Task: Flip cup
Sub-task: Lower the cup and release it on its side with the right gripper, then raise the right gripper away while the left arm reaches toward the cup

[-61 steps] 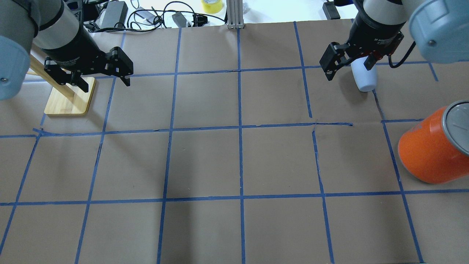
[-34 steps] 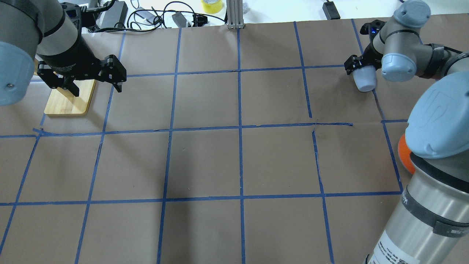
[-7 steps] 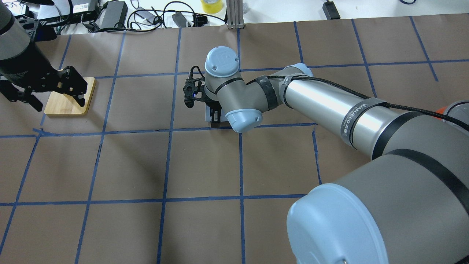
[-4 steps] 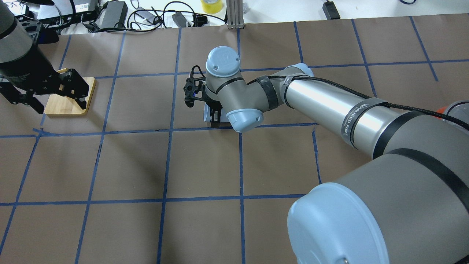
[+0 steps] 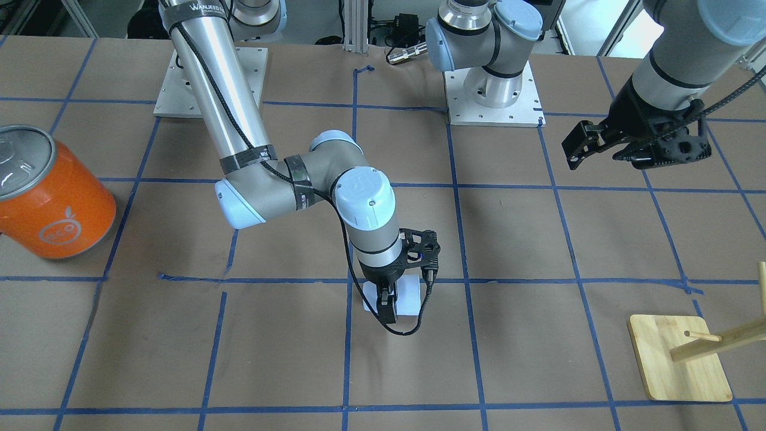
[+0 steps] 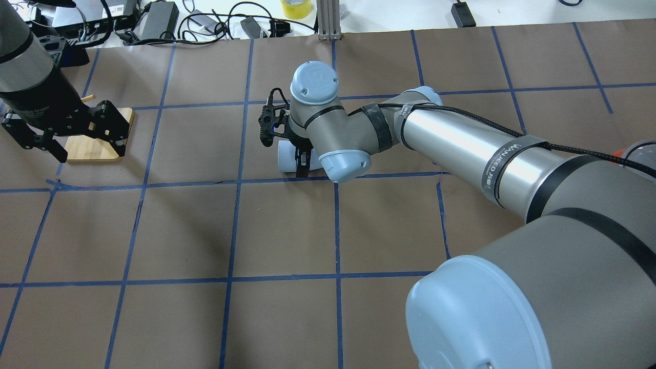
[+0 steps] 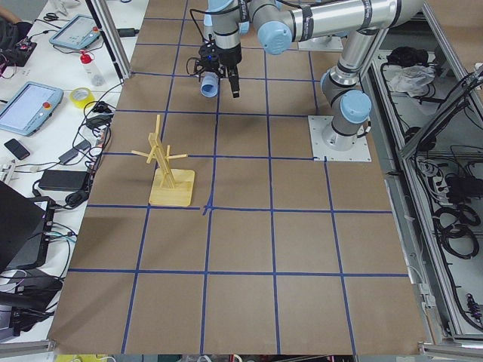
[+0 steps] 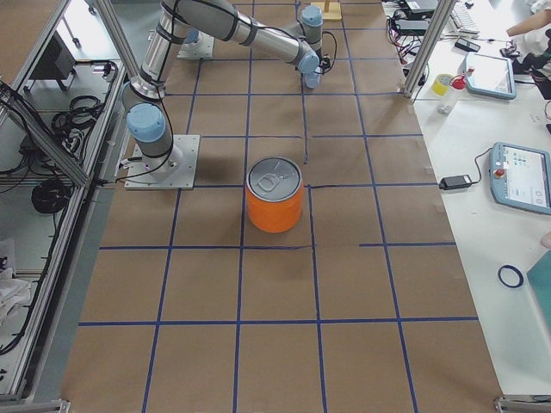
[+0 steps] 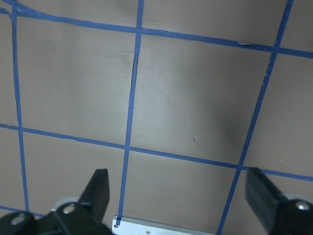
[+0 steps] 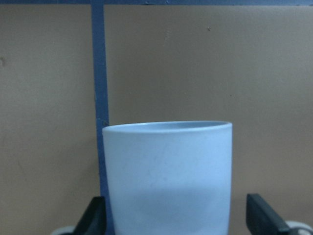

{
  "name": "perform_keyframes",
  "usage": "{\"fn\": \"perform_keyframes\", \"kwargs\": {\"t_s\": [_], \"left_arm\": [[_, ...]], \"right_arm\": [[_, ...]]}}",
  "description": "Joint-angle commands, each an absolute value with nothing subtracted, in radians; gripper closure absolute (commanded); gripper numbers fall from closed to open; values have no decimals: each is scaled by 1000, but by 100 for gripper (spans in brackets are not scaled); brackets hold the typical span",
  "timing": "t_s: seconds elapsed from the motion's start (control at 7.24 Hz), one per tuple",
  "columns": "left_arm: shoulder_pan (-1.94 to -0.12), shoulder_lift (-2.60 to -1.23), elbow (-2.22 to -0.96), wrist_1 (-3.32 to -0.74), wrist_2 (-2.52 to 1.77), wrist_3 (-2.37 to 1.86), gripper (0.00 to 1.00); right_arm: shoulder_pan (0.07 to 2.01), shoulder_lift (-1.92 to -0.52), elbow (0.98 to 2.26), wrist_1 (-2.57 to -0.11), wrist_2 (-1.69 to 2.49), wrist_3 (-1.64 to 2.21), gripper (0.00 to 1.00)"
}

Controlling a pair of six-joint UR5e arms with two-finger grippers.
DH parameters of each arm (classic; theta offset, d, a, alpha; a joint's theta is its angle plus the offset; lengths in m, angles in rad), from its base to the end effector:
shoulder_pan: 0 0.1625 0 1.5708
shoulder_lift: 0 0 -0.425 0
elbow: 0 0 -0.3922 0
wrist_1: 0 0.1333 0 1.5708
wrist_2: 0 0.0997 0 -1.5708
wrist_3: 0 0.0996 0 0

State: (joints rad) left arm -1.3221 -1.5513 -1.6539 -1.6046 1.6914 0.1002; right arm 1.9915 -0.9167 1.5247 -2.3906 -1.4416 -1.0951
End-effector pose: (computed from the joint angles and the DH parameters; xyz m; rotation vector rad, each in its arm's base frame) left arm -0.0012 -0.4880 0.4544 -0.2162 3.0270 0.1775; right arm 0.4188 -0.5781 0.2001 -2.1239 2.2134 -0.3734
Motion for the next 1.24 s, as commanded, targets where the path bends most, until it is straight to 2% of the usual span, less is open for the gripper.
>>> {"fn": "perform_keyframes", "kwargs": {"t_s": [0.0,0.55,1.11], "left_arm": [[-1319,-1565,-1655,-1599,1694,135,0],[-1373,-1629,-1660,-1440,1590,117,0],[-1462,-1799,-1718,-1194,1281,54,0]], "right_arm": [[1982,-934,1523,-2391,-1443,-1094,0],[1863,-1073,1522,-2255,-1357,-1037,1],[1611,-1293,1522,-1906,-1339,-1026,0]]}}
